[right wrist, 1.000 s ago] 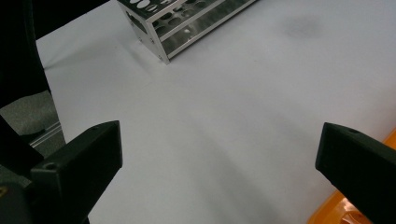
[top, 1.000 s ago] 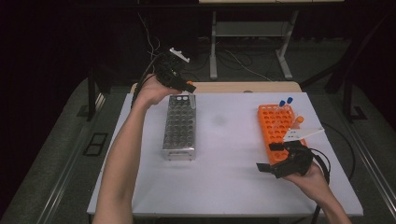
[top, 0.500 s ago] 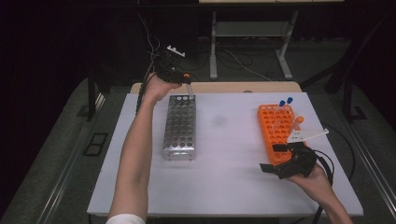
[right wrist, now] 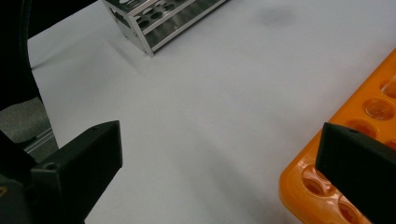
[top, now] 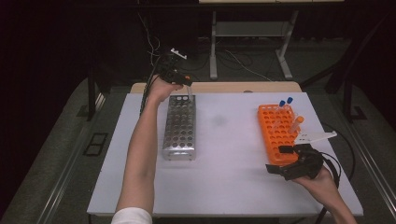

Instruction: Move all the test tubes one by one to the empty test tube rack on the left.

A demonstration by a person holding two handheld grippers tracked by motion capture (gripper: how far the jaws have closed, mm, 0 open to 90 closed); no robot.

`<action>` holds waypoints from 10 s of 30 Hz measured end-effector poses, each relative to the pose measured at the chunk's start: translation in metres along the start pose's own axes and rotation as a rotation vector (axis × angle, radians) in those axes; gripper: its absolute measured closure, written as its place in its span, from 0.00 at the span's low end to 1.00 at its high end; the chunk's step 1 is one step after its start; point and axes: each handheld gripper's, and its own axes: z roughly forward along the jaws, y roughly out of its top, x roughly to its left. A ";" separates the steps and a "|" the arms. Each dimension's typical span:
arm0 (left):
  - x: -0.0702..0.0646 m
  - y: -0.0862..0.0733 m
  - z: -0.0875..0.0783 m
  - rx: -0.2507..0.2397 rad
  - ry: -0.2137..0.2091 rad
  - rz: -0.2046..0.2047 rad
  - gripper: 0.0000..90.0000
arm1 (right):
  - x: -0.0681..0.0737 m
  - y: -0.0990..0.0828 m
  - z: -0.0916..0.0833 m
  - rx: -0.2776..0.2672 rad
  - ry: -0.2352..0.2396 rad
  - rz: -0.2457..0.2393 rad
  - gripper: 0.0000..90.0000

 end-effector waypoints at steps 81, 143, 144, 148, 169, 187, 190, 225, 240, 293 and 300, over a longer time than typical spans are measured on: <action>-0.098 -0.059 -0.075 -0.066 -0.147 0.109 0.00 | -0.123 0.010 -0.001 -0.008 -0.352 0.087 0.79; -0.192 -0.053 -0.069 0.080 -0.408 0.460 0.10 | 0.051 0.105 0.060 0.315 0.051 -0.389 0.82; -0.193 -0.053 -0.067 0.089 -0.412 0.469 0.11 | 0.053 0.105 0.063 0.317 0.057 -0.392 0.82; -0.199 -0.055 -0.060 0.116 -0.422 0.505 0.17 | 0.057 0.103 0.075 0.328 0.079 -0.402 0.82; -0.206 -0.057 -0.049 0.173 -0.523 0.568 0.76 | 0.076 0.096 0.105 0.336 0.128 -0.433 0.81; -0.169 -0.037 -0.071 0.149 -0.416 0.504 0.76 | 0.051 0.091 0.072 0.244 0.086 -0.343 0.64; -0.159 -0.033 -0.076 0.142 -0.386 0.480 0.76 | 0.046 0.089 0.065 0.220 0.063 -0.320 0.56; -0.062 0.018 -0.070 0.136 -0.163 0.276 0.76 | 0.008 0.053 -0.005 0.140 -0.060 -0.139 0.00; -0.027 0.018 -0.040 0.108 -0.082 0.162 0.76 | -0.006 0.033 -0.013 0.132 -0.081 -0.099 0.00; -0.036 -0.026 -0.027 0.106 -0.102 0.058 0.12 | -0.087 0.030 0.006 0.080 -0.194 -0.003 0.40; -0.041 -0.030 -0.046 0.081 -0.080 0.064 0.01 | -0.087 0.038 0.021 0.111 -0.199 -0.036 0.58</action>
